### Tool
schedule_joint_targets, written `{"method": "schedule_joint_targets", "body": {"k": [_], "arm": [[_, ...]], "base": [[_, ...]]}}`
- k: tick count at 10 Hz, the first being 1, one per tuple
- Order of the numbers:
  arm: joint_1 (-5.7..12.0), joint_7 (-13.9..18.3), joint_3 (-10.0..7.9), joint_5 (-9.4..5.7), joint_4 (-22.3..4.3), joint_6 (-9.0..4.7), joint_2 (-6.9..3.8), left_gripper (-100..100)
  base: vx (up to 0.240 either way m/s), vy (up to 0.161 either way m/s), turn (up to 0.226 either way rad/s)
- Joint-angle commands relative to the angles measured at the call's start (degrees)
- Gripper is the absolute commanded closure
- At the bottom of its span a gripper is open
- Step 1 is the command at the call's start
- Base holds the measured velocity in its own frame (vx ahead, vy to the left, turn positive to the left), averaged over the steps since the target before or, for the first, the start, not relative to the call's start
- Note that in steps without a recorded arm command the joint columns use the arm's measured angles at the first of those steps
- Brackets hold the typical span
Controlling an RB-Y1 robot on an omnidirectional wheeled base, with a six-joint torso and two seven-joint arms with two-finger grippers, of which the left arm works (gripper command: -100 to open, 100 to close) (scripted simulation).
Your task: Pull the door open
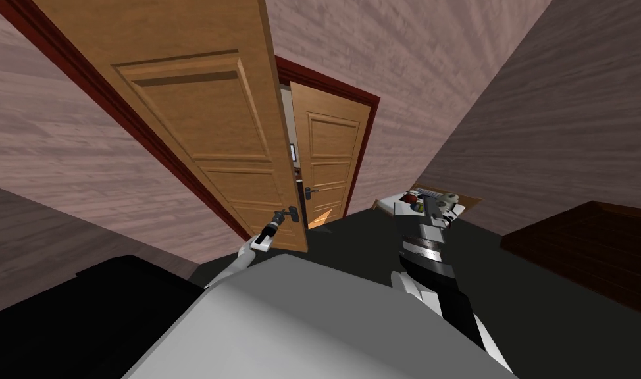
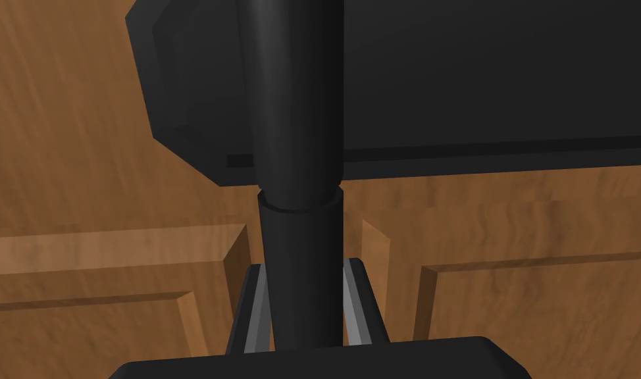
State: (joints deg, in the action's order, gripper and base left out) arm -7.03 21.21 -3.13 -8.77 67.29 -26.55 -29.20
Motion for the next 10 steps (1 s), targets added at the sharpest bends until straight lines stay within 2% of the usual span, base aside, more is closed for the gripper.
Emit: {"method": "schedule_joint_targets", "body": {"k": [1,2,8,9,10], "arm": [[0.00,0.00,0.00,0.00,0.00,0.00,0.00,100],[-1.41,1.17,1.11,0.06,0.54,-1.28,-1.08,100],[-5.93,4.94,4.61,0.17,3.22,-5.89,-5.06,100],[-6.53,5.44,5.07,0.19,3.58,-6.49,-5.58,100],[-6.26,4.87,4.20,0.07,3.42,-5.66,-5.35,100]], "base": [[-0.097,0.028,-0.014],[-0.151,0.014,-0.106],[-0.224,0.075,-0.130],[-0.234,0.095,-0.112],[-0.105,0.045,-0.018]]}}
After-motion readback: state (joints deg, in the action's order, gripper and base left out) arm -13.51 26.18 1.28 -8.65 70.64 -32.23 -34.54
